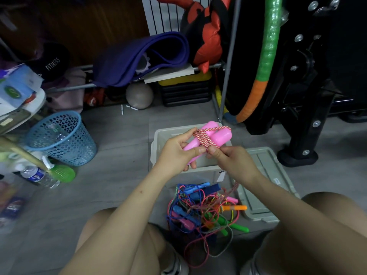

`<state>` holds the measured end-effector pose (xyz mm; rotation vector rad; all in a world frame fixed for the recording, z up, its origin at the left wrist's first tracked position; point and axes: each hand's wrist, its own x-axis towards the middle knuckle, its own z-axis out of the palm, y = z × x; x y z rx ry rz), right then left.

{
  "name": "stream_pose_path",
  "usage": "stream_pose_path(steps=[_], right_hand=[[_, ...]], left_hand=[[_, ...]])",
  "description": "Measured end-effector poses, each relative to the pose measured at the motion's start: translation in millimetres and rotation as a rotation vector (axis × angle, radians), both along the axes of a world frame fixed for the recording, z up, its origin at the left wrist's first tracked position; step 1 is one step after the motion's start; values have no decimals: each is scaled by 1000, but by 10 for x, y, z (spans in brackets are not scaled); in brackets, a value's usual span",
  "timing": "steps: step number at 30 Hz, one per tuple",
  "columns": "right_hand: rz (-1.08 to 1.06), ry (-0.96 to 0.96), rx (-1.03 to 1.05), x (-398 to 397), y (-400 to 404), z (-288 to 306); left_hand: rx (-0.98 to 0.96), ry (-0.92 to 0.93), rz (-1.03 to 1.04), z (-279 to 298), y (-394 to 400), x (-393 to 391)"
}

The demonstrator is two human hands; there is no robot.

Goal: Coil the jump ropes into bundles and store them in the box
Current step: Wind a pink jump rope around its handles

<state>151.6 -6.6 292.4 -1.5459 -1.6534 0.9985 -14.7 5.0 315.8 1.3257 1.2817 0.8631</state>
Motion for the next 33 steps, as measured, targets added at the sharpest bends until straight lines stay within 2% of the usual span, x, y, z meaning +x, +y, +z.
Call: stream_pose_path(steps=[8,12,16,20,23,25,27,30,33], right_hand=[[108,-528,451,43,-11,-76],[185,-545,651,107,-22,43],[212,-480,745,192,56,154],[239,-385,635,185,63,208],[204,-141,295,222,115,262],[285,92,134,276,175,285],[396,241,36,305,200,295],[545,352,-102,332,189,351],[555,480,-176,390,221,353]], left_hand=[[1,65,75,21,46,-43],[23,115,90,16,78,-94],[29,240,-158,38,56,-125],[-8,332,-380,148,-11,-128],[-24,342,-491,189,-65,-104],[-36,311,-498,180,-69,-95],[-44,287,-512,174,-73,-93],[-65,247,-554,175,-98,-87],[-59,166,-550,172,-105,-72]])
